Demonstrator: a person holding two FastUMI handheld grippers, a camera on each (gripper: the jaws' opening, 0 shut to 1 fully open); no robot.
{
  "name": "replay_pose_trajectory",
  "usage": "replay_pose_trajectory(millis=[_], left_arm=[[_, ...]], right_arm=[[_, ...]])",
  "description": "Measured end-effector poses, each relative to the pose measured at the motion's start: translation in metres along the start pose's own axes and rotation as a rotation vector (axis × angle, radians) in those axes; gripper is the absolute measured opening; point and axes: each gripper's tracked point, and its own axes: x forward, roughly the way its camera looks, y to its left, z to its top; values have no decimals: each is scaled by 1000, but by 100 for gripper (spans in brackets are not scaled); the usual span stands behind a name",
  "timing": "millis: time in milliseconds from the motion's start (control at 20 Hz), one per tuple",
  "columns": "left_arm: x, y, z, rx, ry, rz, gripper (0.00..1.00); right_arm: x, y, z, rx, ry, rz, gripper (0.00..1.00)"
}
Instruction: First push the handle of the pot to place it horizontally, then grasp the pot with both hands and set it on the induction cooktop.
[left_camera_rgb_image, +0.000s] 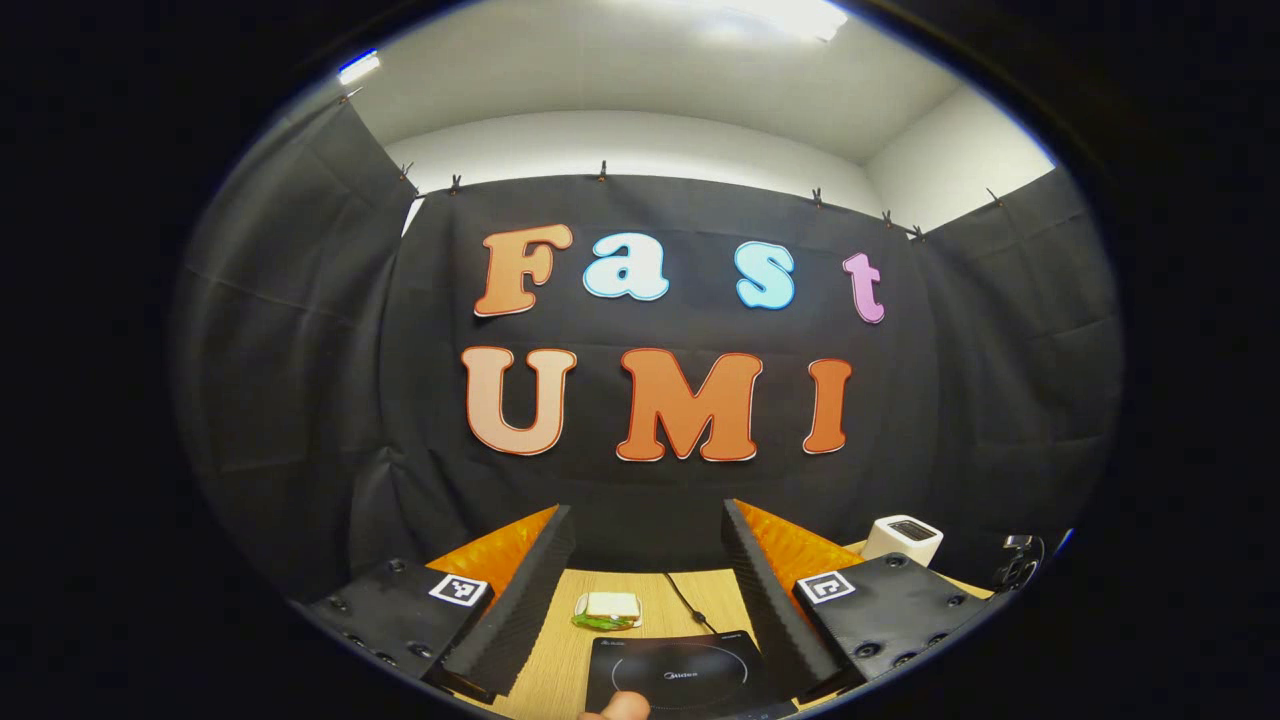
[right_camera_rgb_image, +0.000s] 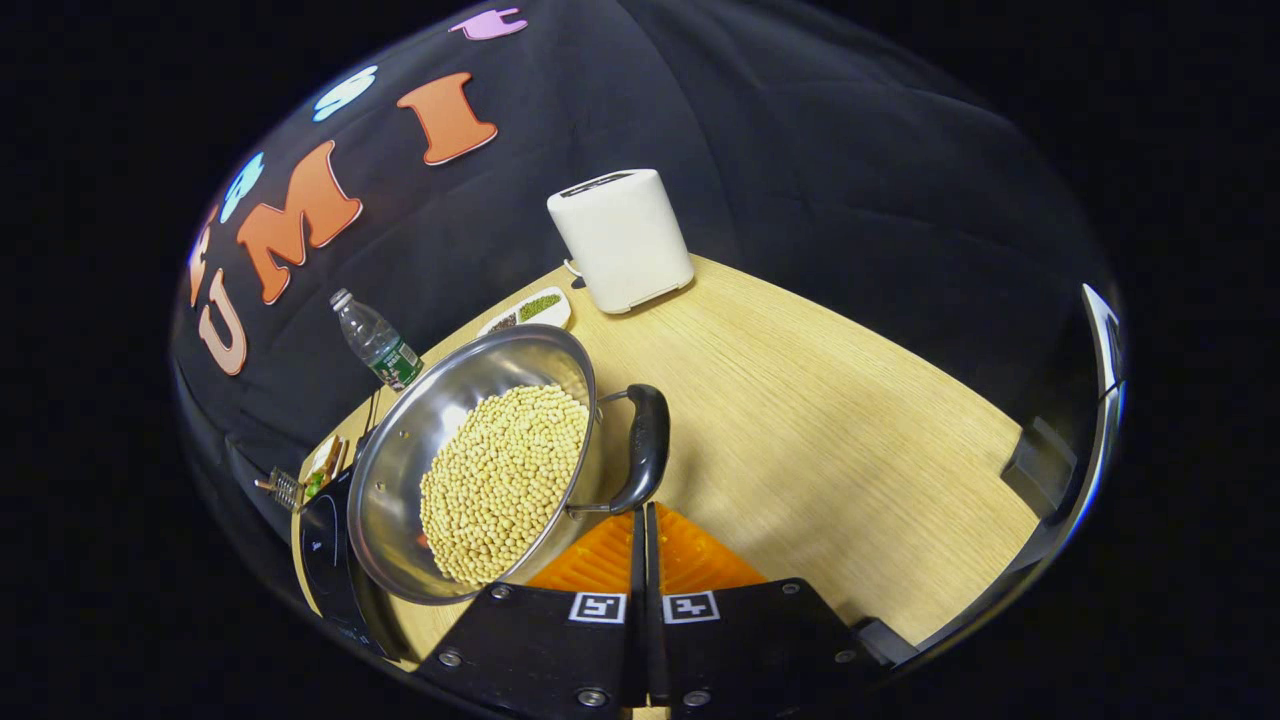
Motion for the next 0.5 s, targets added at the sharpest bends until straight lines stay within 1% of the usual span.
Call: replay_pose_trajectory(millis=[50, 100, 150, 200, 350, 500], left_arm=[[3, 0, 0, -1, 2, 3, 95], [5, -1, -2, -3, 4, 3, 98], [7, -2, -4, -5, 7, 1, 98], [8, -3, -6, -5, 10, -1, 95], [16, -4, -13, 4, 26, 2, 95], [23, -7, -18, 7, 38, 6, 99]], right_arm=[[1, -2, 2, -1, 4, -2, 0], [2, -2, 3, -1, 7, -5, 0], [5, -3, 7, -3, 6, -10, 0], [8, -3, 10, -7, 5, -13, 0], [17, -4, 16, -7, 19, -11, 0], [26, -2, 21, 2, 23, -8, 0]])
